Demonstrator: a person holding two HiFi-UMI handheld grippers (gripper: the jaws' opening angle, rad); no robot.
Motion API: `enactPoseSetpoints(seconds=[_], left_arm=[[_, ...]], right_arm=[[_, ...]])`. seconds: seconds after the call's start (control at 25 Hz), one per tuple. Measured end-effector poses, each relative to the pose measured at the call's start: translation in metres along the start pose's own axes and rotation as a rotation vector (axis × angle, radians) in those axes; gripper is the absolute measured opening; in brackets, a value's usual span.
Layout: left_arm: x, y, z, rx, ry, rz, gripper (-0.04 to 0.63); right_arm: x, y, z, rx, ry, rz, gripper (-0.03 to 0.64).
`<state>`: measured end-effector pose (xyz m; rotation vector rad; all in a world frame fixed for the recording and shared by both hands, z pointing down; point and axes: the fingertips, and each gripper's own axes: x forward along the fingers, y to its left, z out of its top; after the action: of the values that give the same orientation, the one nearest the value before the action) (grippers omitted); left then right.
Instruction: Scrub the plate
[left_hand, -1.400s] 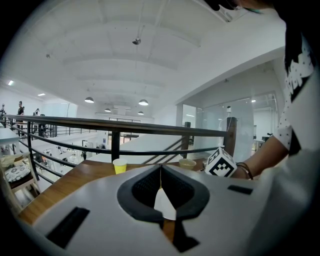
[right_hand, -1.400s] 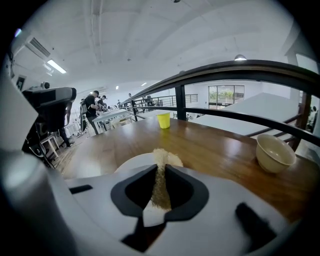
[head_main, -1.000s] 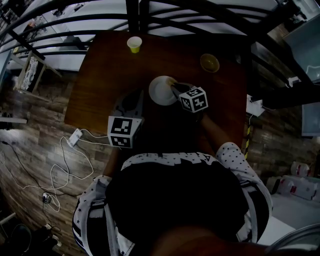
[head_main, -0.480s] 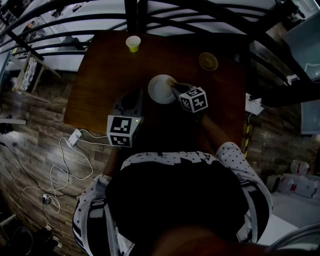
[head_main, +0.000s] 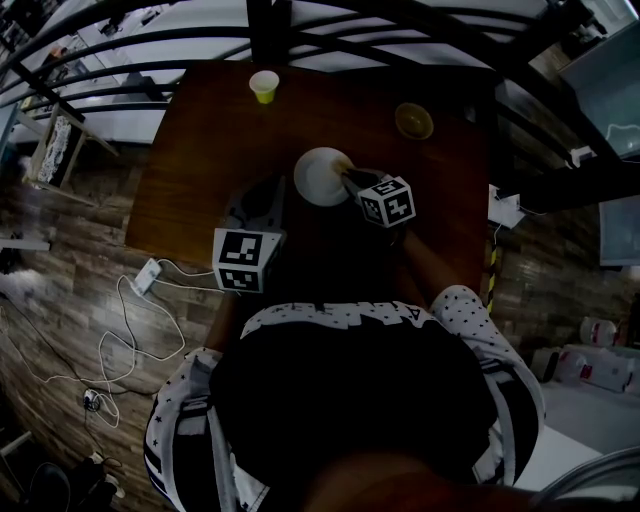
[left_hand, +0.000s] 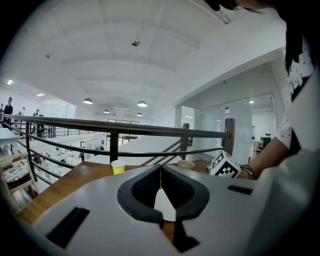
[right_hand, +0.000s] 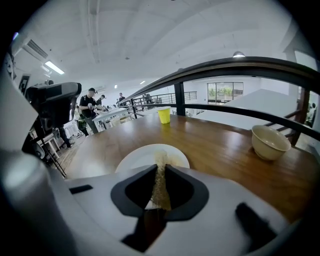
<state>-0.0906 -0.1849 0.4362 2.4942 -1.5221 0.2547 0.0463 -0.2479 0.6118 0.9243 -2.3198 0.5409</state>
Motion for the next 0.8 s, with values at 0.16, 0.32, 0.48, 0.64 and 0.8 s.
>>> enactPoseSetpoints(seconds=[0.16, 0.32, 0.48, 0.64, 0.8], left_arm=[[-0.0006, 0.0008, 0.0004, 0.002, -0.001, -0.004, 0.014], [-0.0019, 0.0005, -0.0013, 0.001, -0.002, -0.006, 0.014], [-0.0030, 0.0000, -0.0008, 0.004, -0.006, -0.009, 0.014], [-0.0031, 0.0014, -0.0004, 0.004, -0.006, -0.012, 0.014], [0.0003, -0.0015, 0.0020, 0.005, -0.006, -0.014, 0.014]], right_arm=[[-0.0005, 0.0034, -0.0015, 0.003, 0.003, 0.000, 0.049], [-0.0016, 0.0059, -0.0049, 0.006, 0.003, 0.001, 0.050], [-0.0030, 0.0086, -0.0064, 0.007, 0.002, 0.002, 0.050], [-0.0017, 0.0104, -0.0075, 0.011, 0.003, 0.003, 0.051], [-0.0045, 0.0090, -0.0084, 0.016, 0.004, 0.005, 0.051]])
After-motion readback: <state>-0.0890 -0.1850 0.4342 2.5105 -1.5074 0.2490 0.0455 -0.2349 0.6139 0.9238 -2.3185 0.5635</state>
